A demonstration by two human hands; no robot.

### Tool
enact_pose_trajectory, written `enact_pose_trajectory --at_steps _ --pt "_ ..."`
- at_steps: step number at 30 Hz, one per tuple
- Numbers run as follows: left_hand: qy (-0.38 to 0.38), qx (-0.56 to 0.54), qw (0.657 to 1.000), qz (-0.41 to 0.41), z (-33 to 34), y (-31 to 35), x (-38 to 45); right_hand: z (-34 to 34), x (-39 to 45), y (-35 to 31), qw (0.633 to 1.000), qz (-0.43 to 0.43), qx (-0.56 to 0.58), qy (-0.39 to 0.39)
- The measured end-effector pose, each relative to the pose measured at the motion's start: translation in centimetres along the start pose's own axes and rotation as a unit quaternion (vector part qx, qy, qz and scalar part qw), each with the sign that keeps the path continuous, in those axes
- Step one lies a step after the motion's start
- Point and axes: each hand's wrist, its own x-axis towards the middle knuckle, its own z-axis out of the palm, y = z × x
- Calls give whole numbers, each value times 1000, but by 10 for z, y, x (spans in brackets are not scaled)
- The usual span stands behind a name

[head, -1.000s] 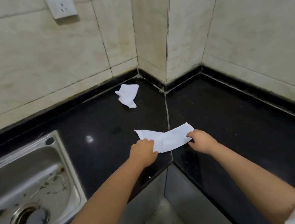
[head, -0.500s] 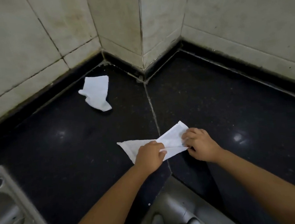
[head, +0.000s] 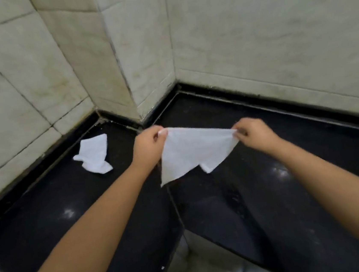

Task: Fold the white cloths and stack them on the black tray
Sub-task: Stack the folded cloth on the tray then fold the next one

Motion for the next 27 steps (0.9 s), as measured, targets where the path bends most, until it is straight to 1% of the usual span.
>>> enact_pose_trajectory --at_steps 3,5,7,9,10,12,13,14,15,16,17,18,20,21,22,23,24,25,27 --pt "40 -50 998 28 25 46 19 -51 -16 33 989 43 -24 142" --pt "32 -54 995 74 46 68 23 -73 -39 53 977 45 -41 206" --pt "5 -43 992 123 68 82 19 -85 -70 67 967 56 -64 242" --pt "-44 -33 987 152 89 83 11 -82 -109 80 968 55 -86 229" --pt "-79 -21 983 164 98 79 5 -75 -129 86 973 49 -96 204" --pt "-169 4 968 183 118 62 -8 -54 -171 96 987 53 -97 119" --pt "-220 9 959 181 127 52 -16 -41 -190 101 992 72 -80 63" --pt "-273 12 948 166 135 41 -23 -28 -206 104 993 109 -48 -3" --pt "-326 18 934 143 141 33 -31 -15 -221 105 984 159 -4 -77" --pt "-382 33 916 117 148 25 -37 -3 -233 105 965 210 43 -153" --pt "-441 56 891 90 153 20 -43 6 -243 104 937 254 93 -221" --pt "-501 81 859 63 158 16 -49 12 -249 103 906 288 145 -274" --pt "-606 129 785 0 166 14 -57 17 -252 103 847 327 226 -353" --pt "-637 149 756 -20 168 15 -58 15 -250 103 826 335 248 -379" --pt "-649 159 743 -28 172 15 -58 13 -247 106 816 343 256 -389" --pt "-644 159 748 -26 176 17 -57 10 -243 110 818 350 255 -380" --pt "-620 154 770 -10 181 18 -54 10 -239 114 827 360 247 -354" --pt "-577 154 802 13 186 19 -51 9 -234 118 839 373 239 -315" --pt "-466 160 868 51 195 22 -46 11 -224 126 865 396 213 -225"
